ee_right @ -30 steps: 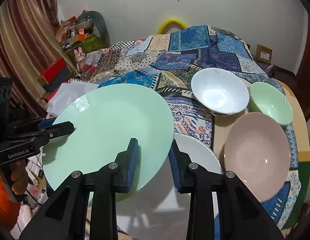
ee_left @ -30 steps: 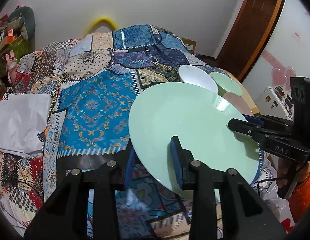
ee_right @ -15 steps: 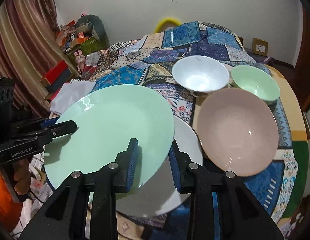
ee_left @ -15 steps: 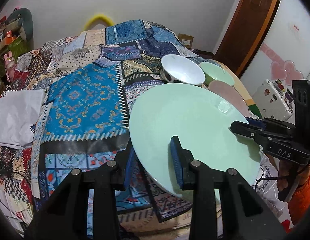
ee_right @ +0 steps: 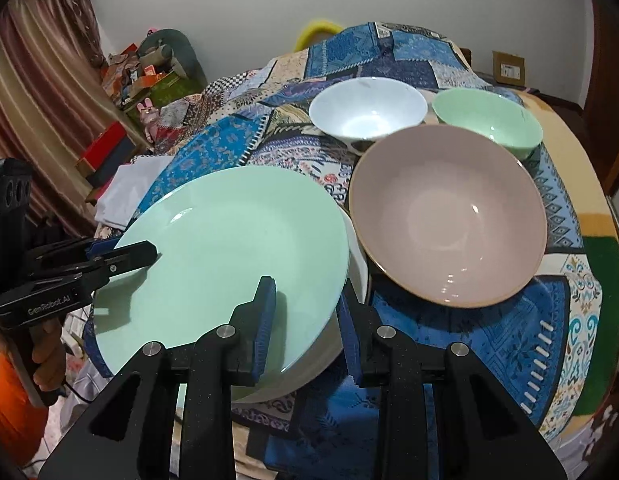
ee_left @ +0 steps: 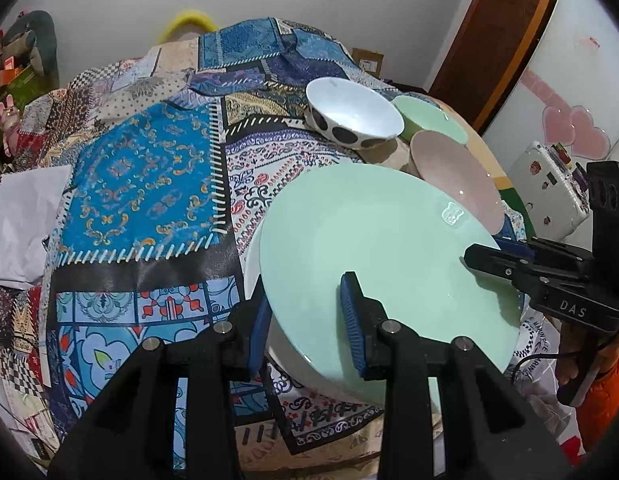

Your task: Organize plates and bowls

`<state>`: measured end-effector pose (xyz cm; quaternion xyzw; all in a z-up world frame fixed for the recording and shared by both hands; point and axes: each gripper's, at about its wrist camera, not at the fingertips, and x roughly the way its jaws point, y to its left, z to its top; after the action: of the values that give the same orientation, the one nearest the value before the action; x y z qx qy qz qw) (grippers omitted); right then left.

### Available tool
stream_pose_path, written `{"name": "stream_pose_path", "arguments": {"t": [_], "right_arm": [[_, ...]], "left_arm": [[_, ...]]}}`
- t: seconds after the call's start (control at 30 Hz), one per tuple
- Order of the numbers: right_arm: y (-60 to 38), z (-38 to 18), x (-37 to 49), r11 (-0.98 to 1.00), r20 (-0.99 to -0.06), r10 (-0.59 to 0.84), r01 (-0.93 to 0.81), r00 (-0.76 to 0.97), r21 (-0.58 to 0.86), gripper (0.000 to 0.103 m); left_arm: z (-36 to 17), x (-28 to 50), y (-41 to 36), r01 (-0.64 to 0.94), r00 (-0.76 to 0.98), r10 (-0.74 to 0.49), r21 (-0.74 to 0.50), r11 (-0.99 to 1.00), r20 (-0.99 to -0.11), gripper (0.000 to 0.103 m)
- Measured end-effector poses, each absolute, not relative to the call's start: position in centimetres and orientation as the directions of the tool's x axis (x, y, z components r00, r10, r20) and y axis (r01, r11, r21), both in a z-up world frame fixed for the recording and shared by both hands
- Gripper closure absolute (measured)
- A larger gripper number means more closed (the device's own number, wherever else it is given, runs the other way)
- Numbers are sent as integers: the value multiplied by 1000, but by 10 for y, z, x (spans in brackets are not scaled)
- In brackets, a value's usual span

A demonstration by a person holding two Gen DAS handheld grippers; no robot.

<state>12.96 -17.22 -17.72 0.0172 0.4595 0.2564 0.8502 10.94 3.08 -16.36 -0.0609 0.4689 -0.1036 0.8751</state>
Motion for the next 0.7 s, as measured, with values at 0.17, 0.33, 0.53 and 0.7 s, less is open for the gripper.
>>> {"name": "stream_pose_path", "arguments": {"t": [0.17, 0.33, 0.53, 0.7], "right_arm": [[-173, -186, 131, 867, -784, 451, -418, 428, 271, 75], [-173, -192, 133, 866, -794, 449, -418, 410, 274, 75], [-174, -198, 136, 866, -800, 451, -411, 397, 285, 75], [-173, -200, 138, 862, -798, 459, -414, 390, 293, 75]], "left_arm": [[-174, 114, 31, 121, 522, -236, -203, 972, -820, 70], [-181, 120, 33, 117, 510, -231, -200, 973, -828, 70], [-189, 125, 33, 113, 498, -227, -197, 974, -837, 70], [-194, 129, 36, 98, 488, -234, -213, 972, -841, 70]]}}
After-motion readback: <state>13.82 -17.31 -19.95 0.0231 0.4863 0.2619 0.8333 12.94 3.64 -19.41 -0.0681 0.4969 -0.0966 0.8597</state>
